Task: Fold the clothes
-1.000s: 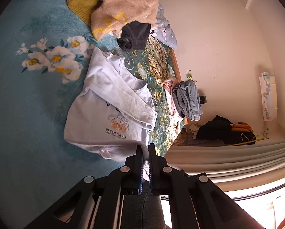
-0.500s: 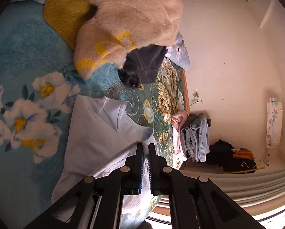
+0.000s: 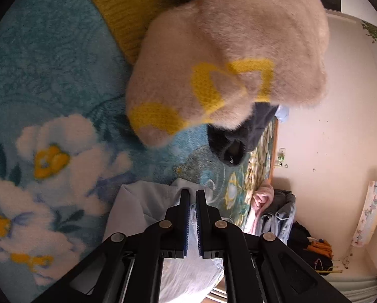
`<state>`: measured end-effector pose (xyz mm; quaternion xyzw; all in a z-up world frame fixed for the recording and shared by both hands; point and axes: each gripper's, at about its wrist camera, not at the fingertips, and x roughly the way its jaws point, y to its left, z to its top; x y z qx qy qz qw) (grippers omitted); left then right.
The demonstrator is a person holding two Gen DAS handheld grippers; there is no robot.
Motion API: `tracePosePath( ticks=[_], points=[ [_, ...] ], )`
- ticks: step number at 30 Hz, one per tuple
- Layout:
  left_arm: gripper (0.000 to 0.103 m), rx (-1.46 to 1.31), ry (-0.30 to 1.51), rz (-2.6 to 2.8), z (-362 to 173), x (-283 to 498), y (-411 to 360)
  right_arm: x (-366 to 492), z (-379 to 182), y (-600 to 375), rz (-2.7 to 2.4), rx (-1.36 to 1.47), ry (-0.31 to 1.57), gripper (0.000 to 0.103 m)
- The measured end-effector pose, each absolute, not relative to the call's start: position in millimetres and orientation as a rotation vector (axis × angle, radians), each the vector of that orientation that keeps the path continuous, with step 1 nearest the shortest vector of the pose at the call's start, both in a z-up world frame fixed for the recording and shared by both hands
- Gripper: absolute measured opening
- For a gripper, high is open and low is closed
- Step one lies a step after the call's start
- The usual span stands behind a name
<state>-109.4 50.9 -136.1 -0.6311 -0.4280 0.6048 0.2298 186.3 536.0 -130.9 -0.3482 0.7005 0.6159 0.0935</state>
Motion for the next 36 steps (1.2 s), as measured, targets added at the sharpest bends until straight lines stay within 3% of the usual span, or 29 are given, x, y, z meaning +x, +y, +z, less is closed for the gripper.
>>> tracePosePath(
  ticks=[6, 10, 12, 16, 19, 23, 27, 30, 33, 36],
  points=[
    [0.008, -1.659, -1.234, 1.641, -130.5, -108.6, 36.5, 186.0, -132.4, 547.4, 1.831, -0.955, 2.124, 0.006],
    [0.025, -1.628, -1.119, 1.677, -114.8, -99.3, 30.3, 202.6, -122.8, 557.1, 1.866, -0.879, 2.103, 0.007],
    [0.028, -1.646, -1.012, 1.702, -109.8, -83.6, 26.4, 212.1, -116.5, 555.2, 1.897, -0.91, 2.062, 0.008],
    [0.034, -1.708, -0.8, 1.736, -109.3, -35.1, 15.5, 242.0, -111.8, 526.1, 1.947, -1.103, 1.931, 0.027],
    [0.035, -1.778, -0.747, 1.722, -113.7, 7.3, -5.3, 270.8, -121.2, 494.3, 1.915, -1.261, 1.859, 0.031],
    [0.037, -1.879, -0.916, 1.567, -134.6, 53.7, -31.3, 312.9, -144.8, 458.2, 1.801, -1.27, 1.913, 0.039],
    [0.038, -1.897, -1.03, 1.506, -152.1, 76.8, -26.1, 333.2, -162.1, 438.6, 1.731, -1.089, 2.065, 0.04],
    [0.038, -1.875, -1.131, 1.499, -164.4, 80.5, -16.4, 333.6, -166.6, 433.8, 1.708, -0.983, 2.097, 0.049],
    [0.038, -1.819, -1.322, 1.449, -172.0, 83.2, -18.2, 340.9, -168.1, 430.5, 1.686, -0.898, 2.126, 0.049],
    [0.039, -1.805, -1.335, 1.468, -174.0, 83.9, -16.7, 342.7, -169.4, 426.1, 1.669, -0.827, 2.178, 0.048]
  ],
)
